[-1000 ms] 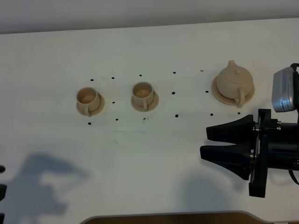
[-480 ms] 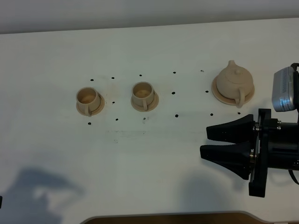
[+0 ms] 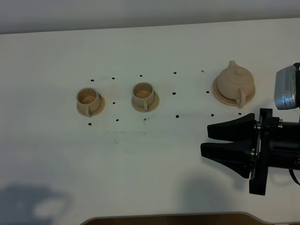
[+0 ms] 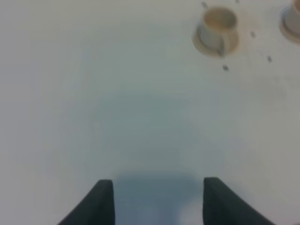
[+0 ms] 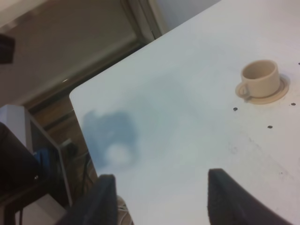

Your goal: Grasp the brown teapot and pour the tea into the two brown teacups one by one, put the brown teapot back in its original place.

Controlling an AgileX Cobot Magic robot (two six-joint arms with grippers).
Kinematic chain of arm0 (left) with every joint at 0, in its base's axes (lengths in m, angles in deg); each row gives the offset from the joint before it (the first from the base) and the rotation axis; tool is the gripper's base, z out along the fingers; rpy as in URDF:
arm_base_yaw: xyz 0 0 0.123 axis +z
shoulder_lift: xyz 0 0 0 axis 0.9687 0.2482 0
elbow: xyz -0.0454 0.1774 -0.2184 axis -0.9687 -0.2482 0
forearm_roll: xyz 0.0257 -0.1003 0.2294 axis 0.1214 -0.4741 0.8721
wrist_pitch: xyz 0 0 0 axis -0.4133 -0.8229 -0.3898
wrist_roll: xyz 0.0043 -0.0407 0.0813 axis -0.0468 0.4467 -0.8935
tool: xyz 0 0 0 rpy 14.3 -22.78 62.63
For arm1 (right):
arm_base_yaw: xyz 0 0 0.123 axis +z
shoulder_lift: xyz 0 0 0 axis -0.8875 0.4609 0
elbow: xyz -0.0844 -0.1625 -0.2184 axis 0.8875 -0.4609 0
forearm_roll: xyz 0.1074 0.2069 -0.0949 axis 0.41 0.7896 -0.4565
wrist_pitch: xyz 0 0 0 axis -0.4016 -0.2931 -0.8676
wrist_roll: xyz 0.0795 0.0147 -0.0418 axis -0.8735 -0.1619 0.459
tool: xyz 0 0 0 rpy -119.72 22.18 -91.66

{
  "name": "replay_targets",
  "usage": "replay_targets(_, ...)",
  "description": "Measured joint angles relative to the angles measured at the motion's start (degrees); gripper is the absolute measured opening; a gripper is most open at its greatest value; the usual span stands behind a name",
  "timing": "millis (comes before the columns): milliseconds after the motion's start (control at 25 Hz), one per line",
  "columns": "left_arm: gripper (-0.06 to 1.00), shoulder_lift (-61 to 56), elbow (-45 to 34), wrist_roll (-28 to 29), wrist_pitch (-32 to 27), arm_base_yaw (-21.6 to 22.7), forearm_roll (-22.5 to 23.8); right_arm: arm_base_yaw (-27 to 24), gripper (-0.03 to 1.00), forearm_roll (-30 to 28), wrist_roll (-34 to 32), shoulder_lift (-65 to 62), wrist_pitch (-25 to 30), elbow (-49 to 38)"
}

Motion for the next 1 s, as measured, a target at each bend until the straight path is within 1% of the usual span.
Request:
replay_targets(160, 0.46, -5.20, 0.00, 0.00, -0.06, 0.93, 0.12, 0.00, 0.45, 0.57, -1.27, 0.00, -0.09, 0.55)
replay_targets(360, 0.46, -5.50, -0.11, 0.00, -0.06, 0.93, 0.14, 0.00, 0.45, 2.66, -2.13, 0.00, -0.09, 0.68)
replay_targets(480, 0.46, -5.45, -0.11, 0.06, -0.06, 0.93, 0.18, 0.00, 0.45, 2.66, -6.13, 0.00, -0.44, 2.25)
replay_targets(640, 0.46, -5.45, -0.11, 0.06, -0.06, 0.93, 0.18, 0.00, 0.45, 2.66, -14.09, 0.05, -3.98, 5.77)
replay_targets(760, 0.46, -5.45, -0.11, 0.06, -0.06, 0.93, 0.18, 0.00, 0.45, 2.66, -19.55, 0.16, -8.78, 9.22)
replay_targets(840, 0.46, -5.45, -0.11, 0.06, -0.06, 0.93, 0.18, 0.00, 0.45, 1.48, -24.90, 0.66, -12.33, 11.57)
replay_targets(920, 0.46, -5.45, -0.11, 0.06, -0.06, 0.93, 0.18, 0.00, 0.45, -2.85, -31.72, 2.03, -15.07, 14.44)
replay_targets(1000, 0.46, -5.45, -0.11, 0.06, -0.06, 0.93, 0.18, 0.00, 0.45, -8.99, -41.09, 3.93, -16.97, 17.49)
